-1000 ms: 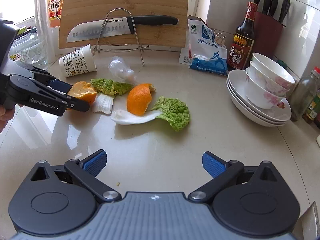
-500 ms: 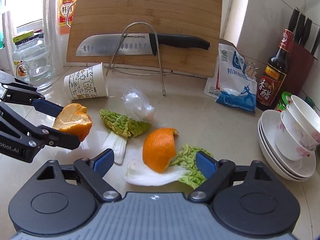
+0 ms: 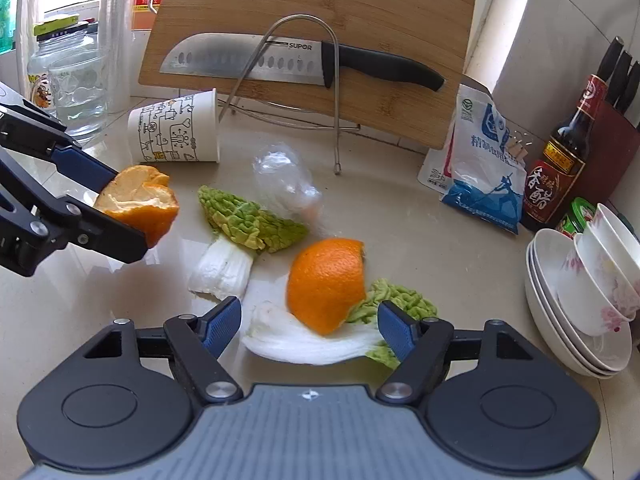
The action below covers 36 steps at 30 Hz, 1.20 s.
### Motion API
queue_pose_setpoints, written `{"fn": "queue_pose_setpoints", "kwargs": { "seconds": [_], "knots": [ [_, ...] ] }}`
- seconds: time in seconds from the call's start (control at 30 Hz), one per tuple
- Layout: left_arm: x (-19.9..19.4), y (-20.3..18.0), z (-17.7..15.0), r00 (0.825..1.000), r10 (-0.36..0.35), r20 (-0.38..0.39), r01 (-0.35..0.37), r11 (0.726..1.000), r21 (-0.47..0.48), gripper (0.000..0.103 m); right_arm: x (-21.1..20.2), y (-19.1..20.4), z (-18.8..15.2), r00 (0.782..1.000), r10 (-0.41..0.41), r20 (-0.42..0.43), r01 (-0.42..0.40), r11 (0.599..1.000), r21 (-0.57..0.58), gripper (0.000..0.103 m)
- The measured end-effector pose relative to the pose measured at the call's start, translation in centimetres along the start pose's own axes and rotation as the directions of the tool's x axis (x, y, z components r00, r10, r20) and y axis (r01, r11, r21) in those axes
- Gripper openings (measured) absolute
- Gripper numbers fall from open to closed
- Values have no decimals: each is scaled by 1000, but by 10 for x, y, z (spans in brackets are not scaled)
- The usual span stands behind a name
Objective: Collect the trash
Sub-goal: 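Hold the peel in the left tool while the right tool reaches the cabbage leaf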
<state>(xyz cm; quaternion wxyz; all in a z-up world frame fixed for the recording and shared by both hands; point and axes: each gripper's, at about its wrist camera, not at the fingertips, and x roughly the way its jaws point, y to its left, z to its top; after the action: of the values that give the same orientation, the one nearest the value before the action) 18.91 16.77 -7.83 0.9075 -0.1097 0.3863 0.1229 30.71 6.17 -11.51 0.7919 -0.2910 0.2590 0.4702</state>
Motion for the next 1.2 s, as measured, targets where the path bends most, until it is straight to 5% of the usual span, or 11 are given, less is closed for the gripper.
{"fn": "queue_pose_setpoints", "kwargs": {
  "seconds": [0.4, 0.67, 0.93, 1.2],
  "knots": [
    [0, -3, 2, 1000, -18, 3, 18, 1000, 14, 56, -31, -21, -29, 998, 15, -62, -9, 996, 87, 80],
    [-3, -3, 4, 1000, -24, 10, 24, 1000, 20, 56, -21, -4, -29, 988, 133, -77, -113, 970, 216, 80],
    [-4, 1, 5, 1000, -24, 14, 24, 1000, 14, 57, 2, -1, -8, 995, 77, -62, -56, 954, 296, 80],
    [-1, 4, 3, 1000, -23, 4, 23, 1000, -1, 57, -3, -4, -11, 997, 28, -72, -5, 951, 310, 57]
  ]
}}
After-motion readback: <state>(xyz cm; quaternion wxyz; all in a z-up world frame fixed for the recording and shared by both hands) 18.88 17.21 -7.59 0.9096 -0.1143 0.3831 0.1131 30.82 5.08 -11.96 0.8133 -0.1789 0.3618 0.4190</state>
